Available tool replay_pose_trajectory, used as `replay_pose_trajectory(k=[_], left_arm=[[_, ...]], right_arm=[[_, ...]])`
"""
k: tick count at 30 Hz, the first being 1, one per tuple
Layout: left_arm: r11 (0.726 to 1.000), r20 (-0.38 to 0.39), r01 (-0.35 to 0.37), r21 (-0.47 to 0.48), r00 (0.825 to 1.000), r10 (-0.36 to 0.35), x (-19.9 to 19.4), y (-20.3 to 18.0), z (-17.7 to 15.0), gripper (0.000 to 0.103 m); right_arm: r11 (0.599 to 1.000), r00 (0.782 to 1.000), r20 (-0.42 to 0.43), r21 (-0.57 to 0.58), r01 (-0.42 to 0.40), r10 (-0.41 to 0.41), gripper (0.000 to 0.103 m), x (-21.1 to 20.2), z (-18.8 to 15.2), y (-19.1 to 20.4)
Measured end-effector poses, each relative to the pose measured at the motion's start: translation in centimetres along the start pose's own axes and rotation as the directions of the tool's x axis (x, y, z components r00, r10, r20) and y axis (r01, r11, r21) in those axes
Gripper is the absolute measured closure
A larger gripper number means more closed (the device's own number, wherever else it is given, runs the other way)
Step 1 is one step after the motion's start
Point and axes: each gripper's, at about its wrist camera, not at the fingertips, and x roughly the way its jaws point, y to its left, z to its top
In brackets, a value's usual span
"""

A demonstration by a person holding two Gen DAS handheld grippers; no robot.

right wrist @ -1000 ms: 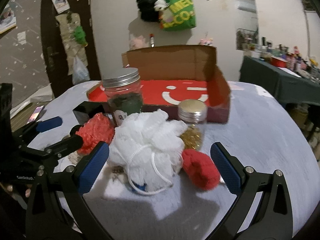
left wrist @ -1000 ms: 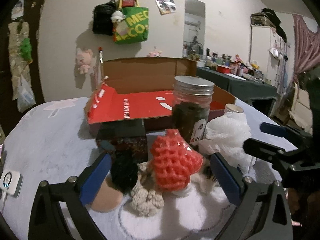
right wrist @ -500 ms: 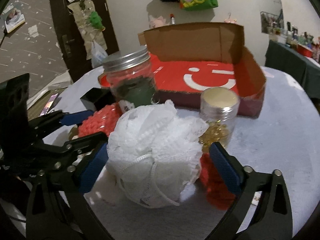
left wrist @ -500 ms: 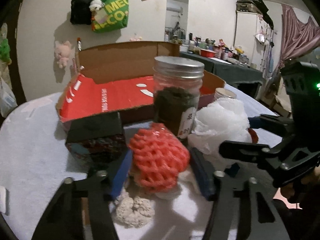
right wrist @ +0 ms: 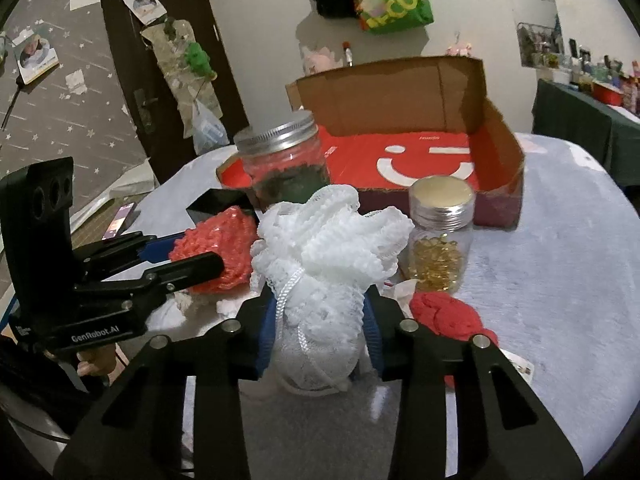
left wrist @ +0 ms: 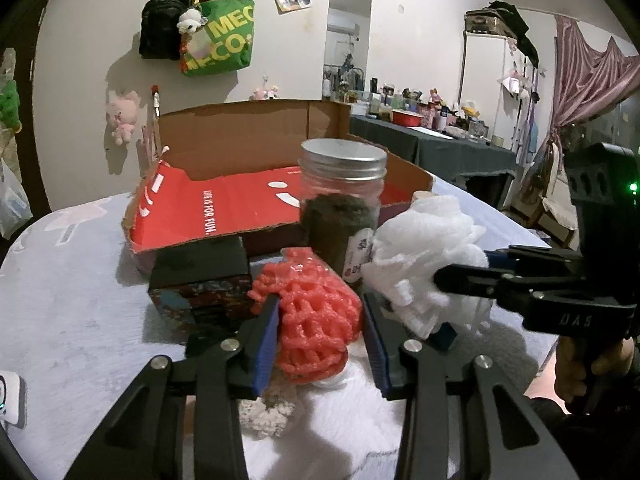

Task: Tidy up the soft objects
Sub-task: 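Grasp the orange-red mesh puff with the left tool while the right tool grasps the white bath puff, then carry both puffs into the red-lined box and open both tools to release them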

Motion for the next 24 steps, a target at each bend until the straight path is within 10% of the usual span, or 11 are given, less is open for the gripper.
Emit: replay_pose_trajectory(k=[24], left_arm=[[0.998, 0.102, -0.023, 0.055, 0.995, 0.017, -2.9, 2.7, 5.0, 0.063]], right_arm=[[0.997, 0.987, 0.152, -0.05, 0.06, -0.052, 0.07, -5.1, 5.3, -1.0]])
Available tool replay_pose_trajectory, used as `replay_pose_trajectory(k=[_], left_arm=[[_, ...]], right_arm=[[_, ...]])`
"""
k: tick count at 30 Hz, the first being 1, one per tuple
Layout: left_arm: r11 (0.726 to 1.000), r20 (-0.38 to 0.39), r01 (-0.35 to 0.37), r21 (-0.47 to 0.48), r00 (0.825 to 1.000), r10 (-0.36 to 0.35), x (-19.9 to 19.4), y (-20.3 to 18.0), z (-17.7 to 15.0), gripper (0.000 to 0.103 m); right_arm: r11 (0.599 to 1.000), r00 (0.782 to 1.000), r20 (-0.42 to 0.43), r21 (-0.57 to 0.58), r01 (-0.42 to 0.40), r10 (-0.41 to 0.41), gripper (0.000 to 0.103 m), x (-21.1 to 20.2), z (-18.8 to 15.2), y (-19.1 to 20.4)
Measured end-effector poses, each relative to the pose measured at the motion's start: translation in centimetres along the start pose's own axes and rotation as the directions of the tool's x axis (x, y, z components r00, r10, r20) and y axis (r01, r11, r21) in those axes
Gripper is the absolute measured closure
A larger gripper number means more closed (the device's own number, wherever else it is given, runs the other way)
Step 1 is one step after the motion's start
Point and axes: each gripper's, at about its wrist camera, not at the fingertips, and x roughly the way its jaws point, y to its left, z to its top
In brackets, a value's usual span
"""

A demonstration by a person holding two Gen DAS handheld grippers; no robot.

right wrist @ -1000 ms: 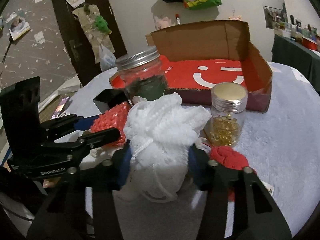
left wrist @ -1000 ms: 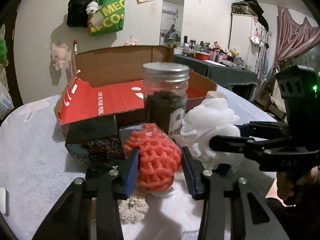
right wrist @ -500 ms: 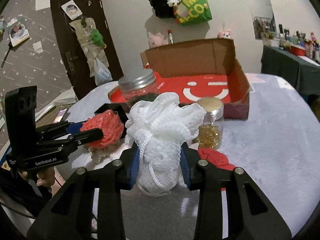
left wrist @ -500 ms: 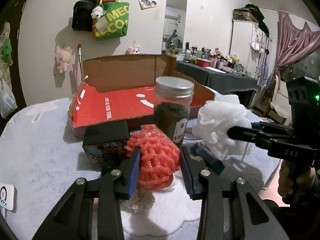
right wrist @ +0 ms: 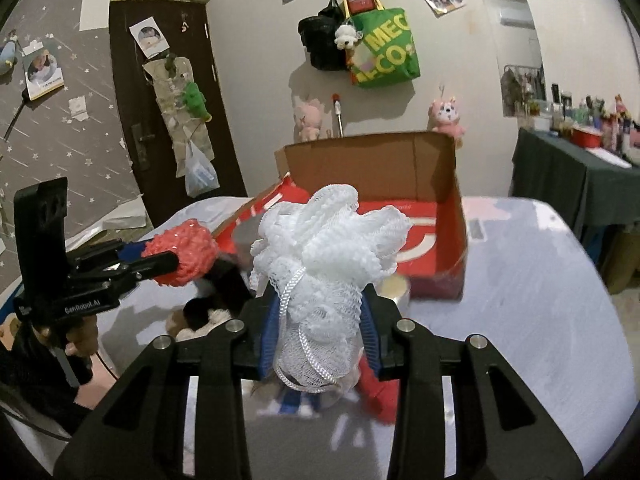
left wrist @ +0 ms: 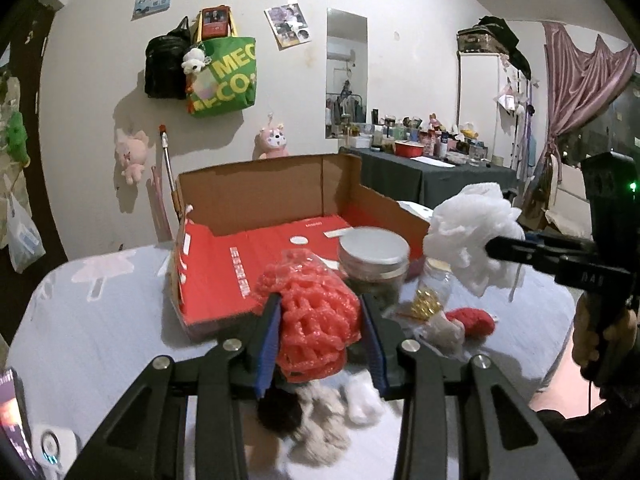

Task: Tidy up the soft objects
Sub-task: 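Carry both puffs into the red-lined box and open both tools to release them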

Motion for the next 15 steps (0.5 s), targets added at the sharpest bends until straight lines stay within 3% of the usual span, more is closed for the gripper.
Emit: replay_pose_trajectory(k=[9, 15], left_arm=[[0.997, -0.05, 0.027, 0.073, 0.998, -0.023, 3.0, 2.4, 4.2, 0.063], [0.991, -0.113, 0.045, 0.126, 0.993, -0.031, 5.9, 3.3, 6.5, 0.063]], right_arm=[[0.994, 0.999, -0.033, -0.11, 0.022, -0.026, 0.07, 3.1, 5.2, -1.5], [0.988, 0.994, -0.101, -0.154, 0.015, -0.031, 0.07, 7.0, 8.2, -2.8]])
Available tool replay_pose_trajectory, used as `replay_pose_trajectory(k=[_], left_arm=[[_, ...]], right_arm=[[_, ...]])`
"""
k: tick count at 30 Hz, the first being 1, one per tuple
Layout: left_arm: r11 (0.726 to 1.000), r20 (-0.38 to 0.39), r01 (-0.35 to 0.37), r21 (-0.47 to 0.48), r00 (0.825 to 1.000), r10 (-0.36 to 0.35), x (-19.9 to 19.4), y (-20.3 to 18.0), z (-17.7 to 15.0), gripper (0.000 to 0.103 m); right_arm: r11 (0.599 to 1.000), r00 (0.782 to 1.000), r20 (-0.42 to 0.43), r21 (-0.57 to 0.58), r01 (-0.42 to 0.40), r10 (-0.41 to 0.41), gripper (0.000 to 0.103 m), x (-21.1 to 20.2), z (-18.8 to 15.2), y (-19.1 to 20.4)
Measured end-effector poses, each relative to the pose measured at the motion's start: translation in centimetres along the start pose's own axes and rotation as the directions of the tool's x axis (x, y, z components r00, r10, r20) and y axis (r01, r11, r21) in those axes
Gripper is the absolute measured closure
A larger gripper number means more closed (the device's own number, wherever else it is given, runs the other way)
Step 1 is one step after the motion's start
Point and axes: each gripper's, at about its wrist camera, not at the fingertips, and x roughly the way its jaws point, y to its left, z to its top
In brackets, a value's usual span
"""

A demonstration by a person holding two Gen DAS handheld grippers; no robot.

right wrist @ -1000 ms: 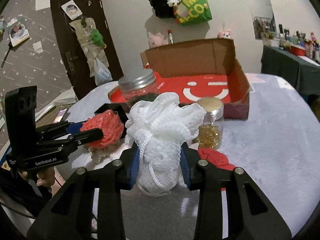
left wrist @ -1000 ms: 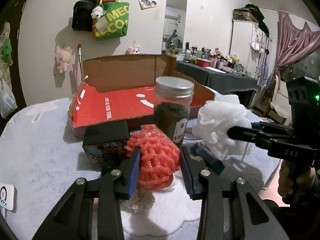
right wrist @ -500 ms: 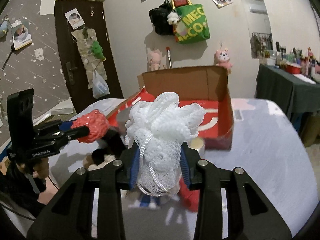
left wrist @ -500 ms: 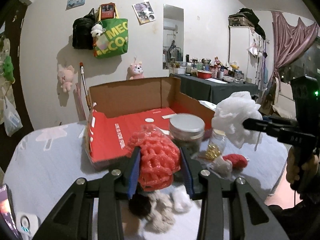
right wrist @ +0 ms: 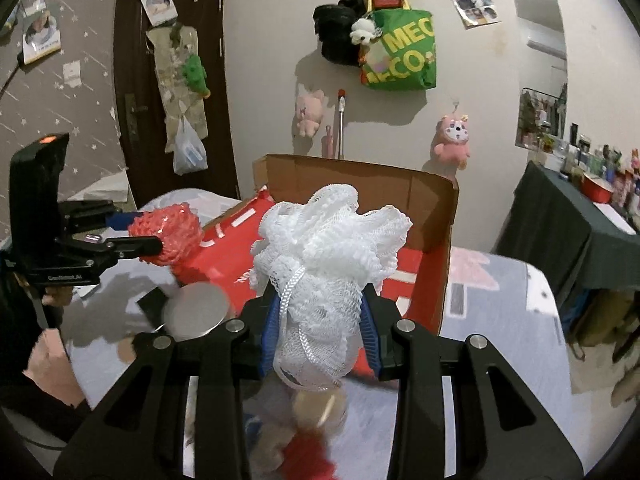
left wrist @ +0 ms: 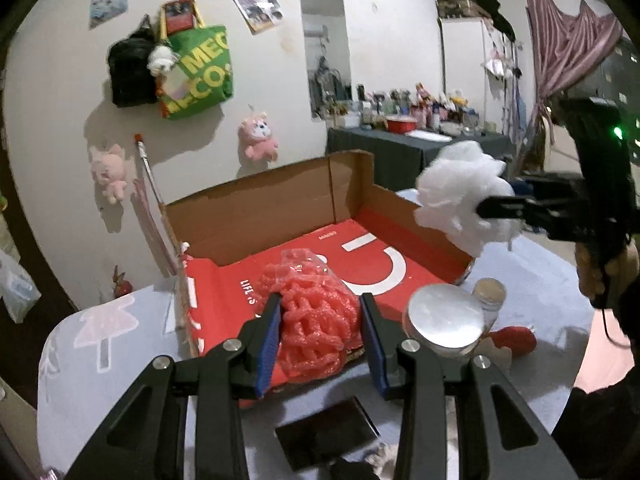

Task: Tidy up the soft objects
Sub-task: 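Carry both puffs into the red-lined box and open both tools to release them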

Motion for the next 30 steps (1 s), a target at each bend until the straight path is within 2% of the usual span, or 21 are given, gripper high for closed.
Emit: replay_pose_trajectory(k=[6, 13, 23, 30], left_arm=[[0.998, -0.069, -0.006, 0.063, 0.998, 0.01, 3.6, 0.7, 2.0, 0.063], [0.997, -0.162, 0.0, 0.073, 0.987, 0.012, 9.8, 2.2, 3.9, 0.063], [1.0, -0.264, 0.007, 0.006, 0.964, -0.005, 18.5, 4.8, 5.7, 0.063], [0.999, -0.312, -0.001, -0.047, 0.95, -0.013, 22.6, 5.9, 5.6, 0.063]], right_arm=[[0.999, 0.995, -0.097, -0.034, 0.005, -0.008, 0.07, 5.1, 2.3, -1.1], [0.999, 0.973, -0.229, -0.038, 0.005, -0.014, 0.07, 12.2, 4.0, -2.8], [0.998, 0.925, -0.377, 0.026, 0.057, -0.043, 0.07, 21.6, 5.4, -5.0], [0.993, 0.899, -0.433, 0.063, 0.097, -0.06, 0.07, 25.5, 5.7, -6.0]])
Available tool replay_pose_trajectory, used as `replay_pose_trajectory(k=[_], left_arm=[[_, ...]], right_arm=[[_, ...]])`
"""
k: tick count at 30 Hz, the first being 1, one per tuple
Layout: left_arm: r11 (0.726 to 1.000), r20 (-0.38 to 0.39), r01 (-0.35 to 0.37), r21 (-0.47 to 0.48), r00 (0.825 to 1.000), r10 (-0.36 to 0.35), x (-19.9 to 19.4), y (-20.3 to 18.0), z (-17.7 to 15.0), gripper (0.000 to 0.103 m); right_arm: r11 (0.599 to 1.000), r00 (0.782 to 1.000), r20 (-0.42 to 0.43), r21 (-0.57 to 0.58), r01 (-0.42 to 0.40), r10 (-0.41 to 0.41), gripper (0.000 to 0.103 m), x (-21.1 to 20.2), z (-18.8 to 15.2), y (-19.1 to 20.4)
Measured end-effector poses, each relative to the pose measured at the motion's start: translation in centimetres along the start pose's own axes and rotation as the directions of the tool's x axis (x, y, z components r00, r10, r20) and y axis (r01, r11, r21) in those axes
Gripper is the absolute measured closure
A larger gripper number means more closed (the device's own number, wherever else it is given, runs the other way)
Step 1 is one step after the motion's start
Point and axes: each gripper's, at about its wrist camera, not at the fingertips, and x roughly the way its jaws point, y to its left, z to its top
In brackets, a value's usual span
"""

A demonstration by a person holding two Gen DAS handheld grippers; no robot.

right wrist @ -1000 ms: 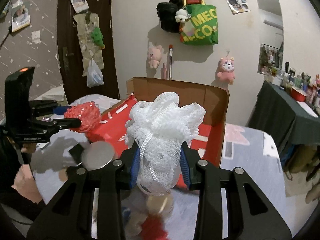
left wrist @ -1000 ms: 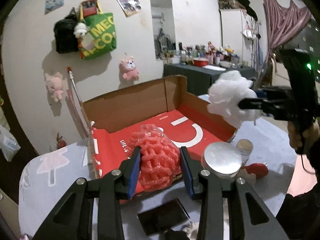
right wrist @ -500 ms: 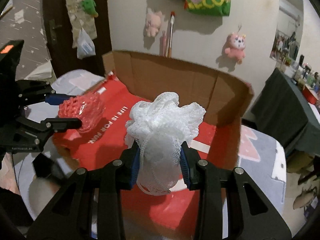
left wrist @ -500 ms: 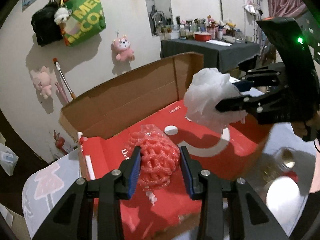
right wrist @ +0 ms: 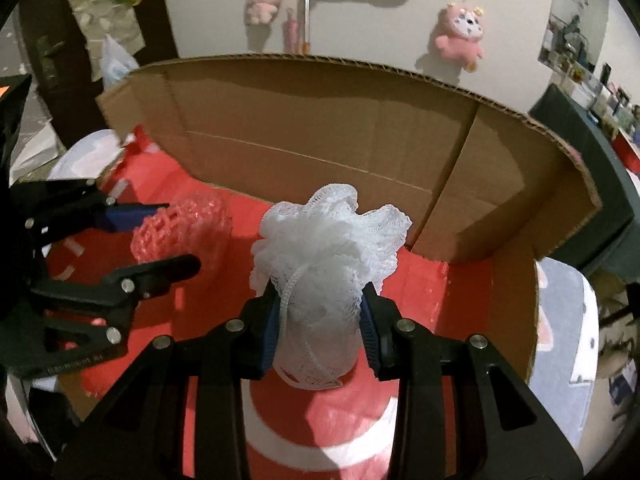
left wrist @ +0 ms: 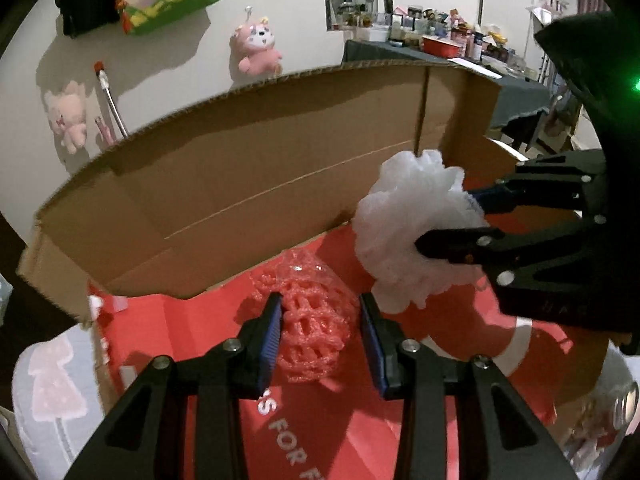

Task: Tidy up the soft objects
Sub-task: 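Carry both puffs into the red-lined box and open both tools to release them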

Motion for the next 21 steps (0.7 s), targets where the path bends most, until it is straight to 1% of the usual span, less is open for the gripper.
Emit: replay_pose_trajectory(k=[3, 6, 11, 15, 19, 21], left_arm=[[1.0, 0.001, -0.011, 0.007, 1.0, 0.011, 0.7, -0.2, 0.1, 0.063], [1.0, -0.004, -0.017, 0.013, 1.0, 0.017, 1.2, -0.4, -0.2, 0.062], [1.0, -0.01, -0.021, 0.011, 1.0, 0.021, 1.3, -0.5, -0.3, 0.06], [1.0, -0.015, -0.018, 0.004, 1.0, 0.018, 1.3, -0.6, 0.0, 0.058], [1.0, -0.021, -0.02, 0.007, 1.0, 0.02, 1.3, -0.6, 0.3, 0.058], [1.0, -0.02, -0.019, 0.002, 1.0, 0.019, 1.3, -0.5, 0.3, 0.058]], right_arm=[[1.0, 1.0, -0.006, 0.014, 0.018, -0.018, 0.069, 1.2, 0.4, -0.3], [0.999, 1.0, -0.027, 0.036, 0.011, -0.01, 0.067, 2.0, 0.7, -0.5], [0.999, 0.999, -0.034, 0.039, 0.01, -0.009, 0.06, 1.9, 0.4, -0.6], [0.998, 0.999, -0.039, 0.056, 0.005, -0.003, 0.057, 1.8, 0.3, -1.2], [0.998, 0.999, -0.046, 0.06, 0.009, -0.006, 0.051, 1.8, 0.3, -1.3], [0.998, 0.999, -0.046, 0.064, 0.013, -0.01, 0.05, 1.7, 0.2, -1.4]])
